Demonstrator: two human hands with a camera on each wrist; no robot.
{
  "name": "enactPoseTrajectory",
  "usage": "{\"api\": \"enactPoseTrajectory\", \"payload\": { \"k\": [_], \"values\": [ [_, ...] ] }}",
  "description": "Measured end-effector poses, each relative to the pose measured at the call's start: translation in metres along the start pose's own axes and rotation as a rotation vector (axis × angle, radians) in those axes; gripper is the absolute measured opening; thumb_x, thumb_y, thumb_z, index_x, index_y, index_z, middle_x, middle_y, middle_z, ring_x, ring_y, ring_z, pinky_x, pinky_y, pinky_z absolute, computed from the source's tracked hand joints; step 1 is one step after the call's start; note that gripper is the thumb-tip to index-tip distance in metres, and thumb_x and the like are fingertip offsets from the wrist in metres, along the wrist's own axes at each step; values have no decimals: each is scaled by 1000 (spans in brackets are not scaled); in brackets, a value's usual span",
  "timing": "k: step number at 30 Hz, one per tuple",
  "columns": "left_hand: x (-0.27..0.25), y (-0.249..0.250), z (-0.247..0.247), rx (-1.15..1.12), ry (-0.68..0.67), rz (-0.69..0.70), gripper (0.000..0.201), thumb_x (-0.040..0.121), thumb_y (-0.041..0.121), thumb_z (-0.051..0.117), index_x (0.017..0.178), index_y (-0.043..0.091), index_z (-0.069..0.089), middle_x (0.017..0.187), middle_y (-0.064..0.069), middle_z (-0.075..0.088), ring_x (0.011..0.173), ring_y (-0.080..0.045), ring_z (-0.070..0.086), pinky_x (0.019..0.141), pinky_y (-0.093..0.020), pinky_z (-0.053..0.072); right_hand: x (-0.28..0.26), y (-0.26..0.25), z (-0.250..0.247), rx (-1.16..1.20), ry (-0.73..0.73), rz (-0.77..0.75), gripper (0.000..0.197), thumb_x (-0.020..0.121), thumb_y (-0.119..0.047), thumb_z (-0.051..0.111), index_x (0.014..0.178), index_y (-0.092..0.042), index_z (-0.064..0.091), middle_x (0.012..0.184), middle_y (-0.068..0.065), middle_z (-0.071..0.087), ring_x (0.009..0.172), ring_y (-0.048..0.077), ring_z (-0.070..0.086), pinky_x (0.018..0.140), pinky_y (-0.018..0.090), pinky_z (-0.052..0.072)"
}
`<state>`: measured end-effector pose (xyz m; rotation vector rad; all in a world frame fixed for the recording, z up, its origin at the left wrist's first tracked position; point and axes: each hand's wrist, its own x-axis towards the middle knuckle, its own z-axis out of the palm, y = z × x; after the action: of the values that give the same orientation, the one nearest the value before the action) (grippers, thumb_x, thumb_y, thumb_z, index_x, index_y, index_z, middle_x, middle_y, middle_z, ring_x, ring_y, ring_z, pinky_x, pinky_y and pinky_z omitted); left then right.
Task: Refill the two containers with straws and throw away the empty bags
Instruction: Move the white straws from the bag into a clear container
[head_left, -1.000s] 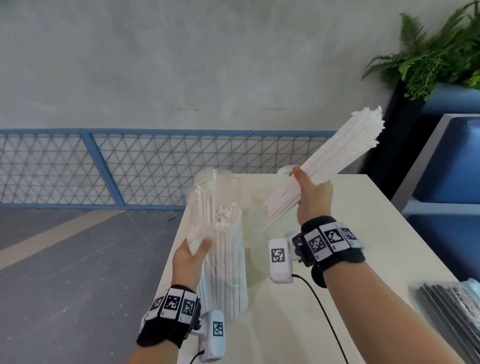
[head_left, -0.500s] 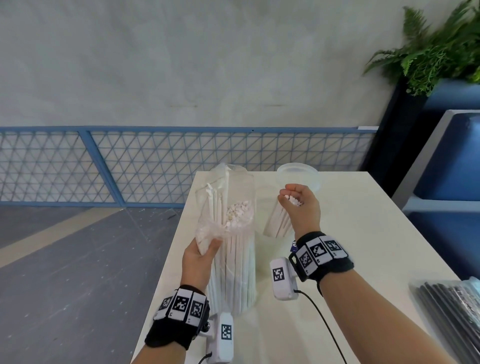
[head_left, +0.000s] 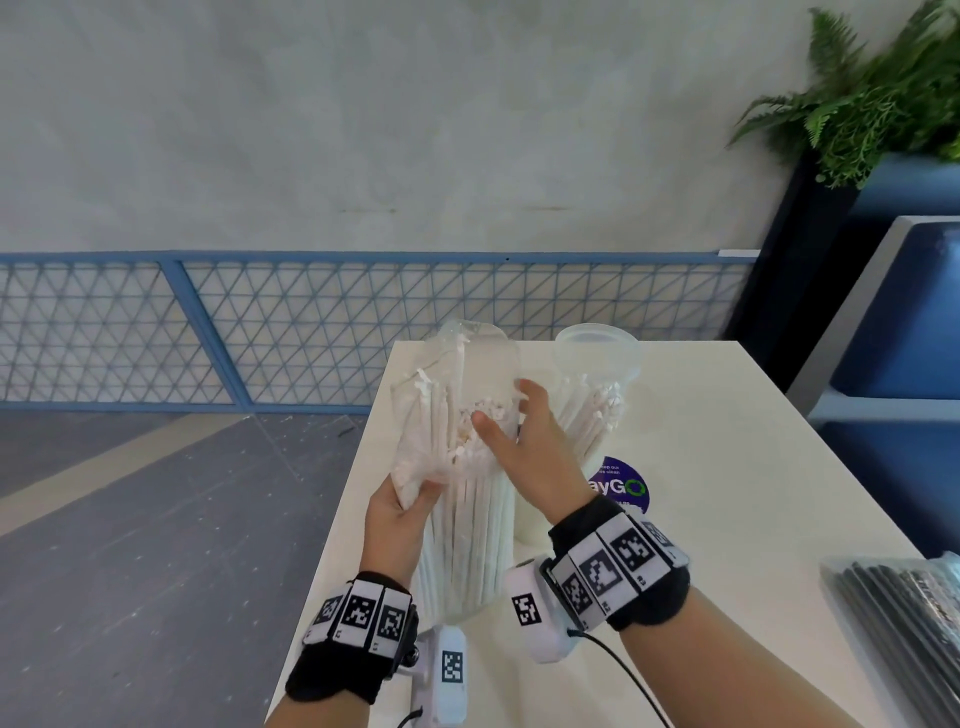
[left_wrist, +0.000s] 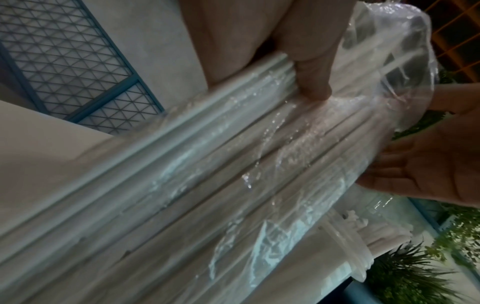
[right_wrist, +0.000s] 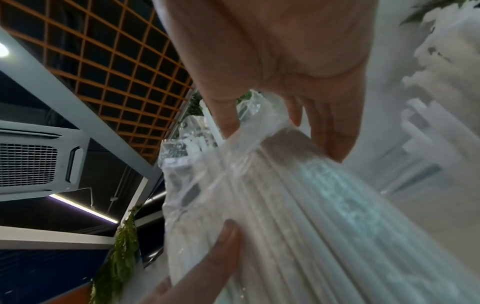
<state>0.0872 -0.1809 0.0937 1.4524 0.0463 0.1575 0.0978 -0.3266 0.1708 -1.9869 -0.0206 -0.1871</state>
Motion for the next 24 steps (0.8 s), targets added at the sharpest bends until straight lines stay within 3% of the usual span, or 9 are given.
{"api": "enactPoseTrajectory", "payload": {
  "k": [2,5,8,11,13,16,18,21,24],
  "values": [
    [-1,0,-1,26,-48,-12,25,79,18,72,102,19,64,99,4,70,104,-13,64,76,-14,47,-2,1,2,-66,-78,13,62,88,-27,59,138,-12,25,127,10,50,115,24,51,83,22,35],
    [4,-2,-6,33,-203,-41,81,55,32,86,127,24,50,123,0,63,117,-14,58,95,-33,49,-5,6,5,-13,-90,35,52,89,-12,55,136,-14,31,123,12,57,99,23,59,78,19,42],
    [9,-1,-7,75,-240,-81,107,41,35,92,134,20,42,130,-1,58,124,-15,53,106,-44,42,-8,12,10,55,-101,22,43,93,-7,47,134,-14,37,117,9,63,85,9,59,66,1,42],
    [10,-1,-8,70,-209,-95,97,43,31,92,129,19,48,124,-2,64,119,-14,57,105,-45,43,-7,20,11,194,-90,73,39,95,-6,41,133,-13,40,113,4,66,75,-3,54,62,1,41],
    [9,-1,-9,75,-175,-102,88,47,29,92,125,17,53,119,-2,67,115,-14,61,103,-44,45,-10,23,12,244,-41,67,43,93,-3,43,134,-14,38,118,3,61,76,-3,53,64,6,45],
    [8,-1,-8,81,-134,-106,73,55,17,88,120,15,57,113,-1,69,109,-14,64,99,-38,48,-19,20,10,-11,257,-339,40,85,-4,55,121,-19,45,116,-4,49,88,1,49,76,11,44],
    [7,1,-7,72,-119,-96,63,59,10,85,117,14,60,109,-1,71,105,-14,66,92,-32,52,-24,20,8,-290,236,-576,26,86,-21,57,111,-21,52,108,-7,53,86,6,48,76,14,42],
    [6,4,-8,56,-131,-75,57,64,3,82,116,12,60,108,-3,72,103,-14,67,87,-25,54,-24,26,2,-376,44,-474,34,81,-47,57,105,-23,59,109,-7,54,72,4,51,67,10,41],
    [6,3,-8,47,-135,-72,60,63,1,82,118,12,58,111,-4,70,104,-13,66,90,-27,53,-21,32,-3,-201,16,-370,24,77,-38,70,89,-20,60,96,-6,55,62,3,55,61,8,44]
  ]
}}
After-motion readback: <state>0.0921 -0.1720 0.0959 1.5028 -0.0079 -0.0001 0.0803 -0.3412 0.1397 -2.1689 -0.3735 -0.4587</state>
